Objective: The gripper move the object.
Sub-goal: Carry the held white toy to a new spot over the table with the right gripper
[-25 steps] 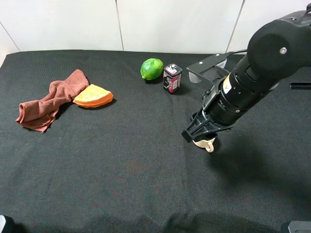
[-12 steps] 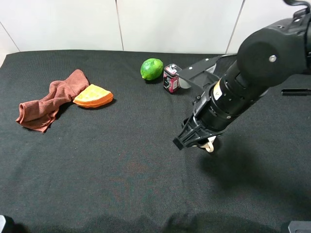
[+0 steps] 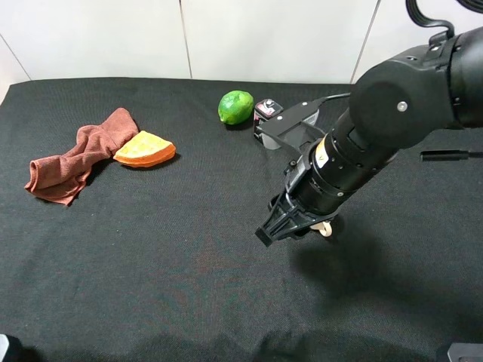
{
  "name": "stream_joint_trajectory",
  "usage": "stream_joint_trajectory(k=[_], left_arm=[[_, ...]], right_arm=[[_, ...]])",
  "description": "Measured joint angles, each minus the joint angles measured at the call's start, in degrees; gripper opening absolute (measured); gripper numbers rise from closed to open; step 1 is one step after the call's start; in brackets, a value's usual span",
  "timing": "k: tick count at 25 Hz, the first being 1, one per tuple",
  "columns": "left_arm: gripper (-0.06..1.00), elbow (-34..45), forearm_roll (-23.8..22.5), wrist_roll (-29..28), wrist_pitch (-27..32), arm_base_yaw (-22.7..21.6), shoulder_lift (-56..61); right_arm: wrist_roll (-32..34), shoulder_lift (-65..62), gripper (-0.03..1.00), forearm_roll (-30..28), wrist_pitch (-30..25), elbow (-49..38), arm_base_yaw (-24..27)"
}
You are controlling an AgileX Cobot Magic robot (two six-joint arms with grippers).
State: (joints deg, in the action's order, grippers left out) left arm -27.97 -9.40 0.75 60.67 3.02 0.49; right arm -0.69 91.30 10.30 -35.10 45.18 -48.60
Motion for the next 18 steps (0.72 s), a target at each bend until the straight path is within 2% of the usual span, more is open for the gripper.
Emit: stream_joint_trajectory(k=[11,18], left_arm=[[0.99,0.0,0.0,0.0,0.0,0.0,0.0],[0.99,0.0,0.0,0.0,0.0,0.0,0.0]], right_arm=[[-0.15,0.23,0.33,-1.04,2.15,0.08,-0.07],[-1.63,5.84,0.33,-1.95,0.08,5.47,-0.07]])
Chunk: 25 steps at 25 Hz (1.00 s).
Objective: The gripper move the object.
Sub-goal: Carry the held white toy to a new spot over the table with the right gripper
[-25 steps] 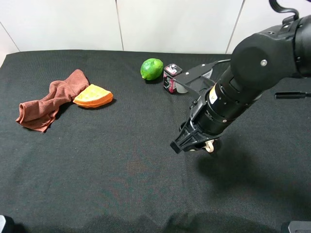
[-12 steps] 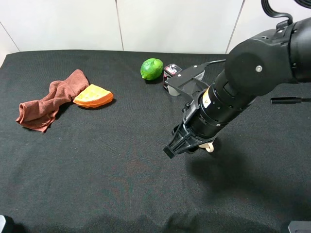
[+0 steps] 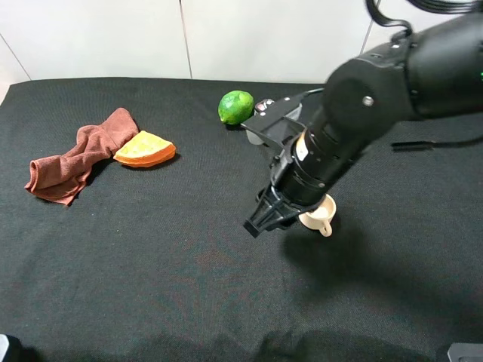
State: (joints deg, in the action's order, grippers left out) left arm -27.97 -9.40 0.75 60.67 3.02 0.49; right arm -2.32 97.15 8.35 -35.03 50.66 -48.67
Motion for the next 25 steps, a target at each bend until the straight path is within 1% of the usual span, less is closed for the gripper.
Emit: stream_joint_trajectory(k=[6,25], left_arm=[[0.99,0.0,0.0,0.0,0.0,0.0,0.0],[0.99,0.0,0.0,0.0,0.0,0.0,0.0]], right_arm=[[-0.46,2.24,0.33,-1.14,-0.07,1.48,0.0],[-1.82,10.59,0.33,-1.98,5.11,1.54,0.0]])
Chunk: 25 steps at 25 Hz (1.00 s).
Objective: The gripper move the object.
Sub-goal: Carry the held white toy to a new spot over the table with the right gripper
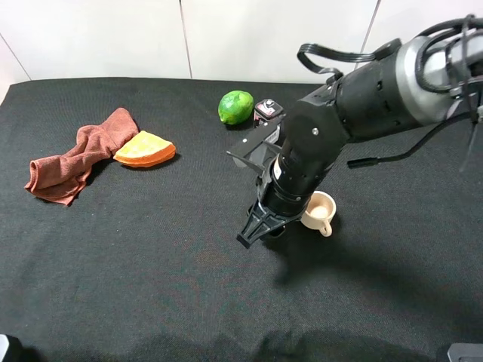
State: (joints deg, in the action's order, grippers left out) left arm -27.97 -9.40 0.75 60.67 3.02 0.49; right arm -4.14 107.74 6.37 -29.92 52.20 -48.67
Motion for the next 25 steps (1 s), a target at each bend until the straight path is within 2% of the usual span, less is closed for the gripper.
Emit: stream_joint_trajectory(k=[25], left_arm=[[0.99,0.0,0.0,0.0,0.0,0.0,0.0]], right_arm=[[-0.19,2.34,0.33,-0.62,2.05,0.06,0.0]])
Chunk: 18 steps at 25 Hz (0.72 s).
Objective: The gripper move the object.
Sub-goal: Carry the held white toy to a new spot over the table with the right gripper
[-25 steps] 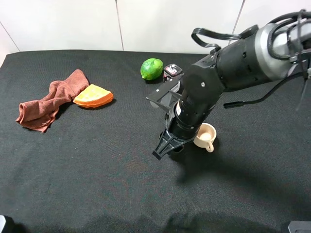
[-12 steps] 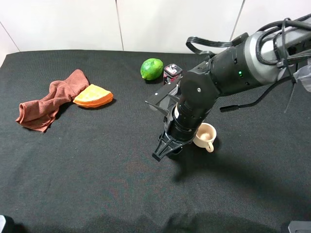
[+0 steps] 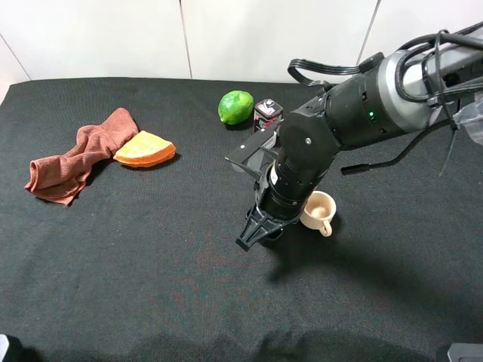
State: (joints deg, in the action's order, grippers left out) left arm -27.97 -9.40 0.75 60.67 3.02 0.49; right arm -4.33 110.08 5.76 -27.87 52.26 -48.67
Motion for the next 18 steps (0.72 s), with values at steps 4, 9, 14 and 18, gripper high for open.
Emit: stream_joint_trajectory(k=[4,9,14,18], left_arm=[[0.99,0.0,0.0,0.0,0.0,0.0,0.0],[0.99,0.0,0.0,0.0,0.0,0.0,0.0],[0.99,0.0,0.0,0.0,0.0,0.0,0.0],[0.99,0.0,0.0,0.0,0.0,0.0,0.0]], right_arm=[[0.0,0.0,0.33,0.2,0.0,0.0,0.0],[0.0,0.0,0.33,0.47,0.04,0.0,0.0],[0.0,0.0,0.33,0.64,0.06,0.0,0.0],[0.0,0.0,0.33,0.64,0.06,0.0,0.0]])
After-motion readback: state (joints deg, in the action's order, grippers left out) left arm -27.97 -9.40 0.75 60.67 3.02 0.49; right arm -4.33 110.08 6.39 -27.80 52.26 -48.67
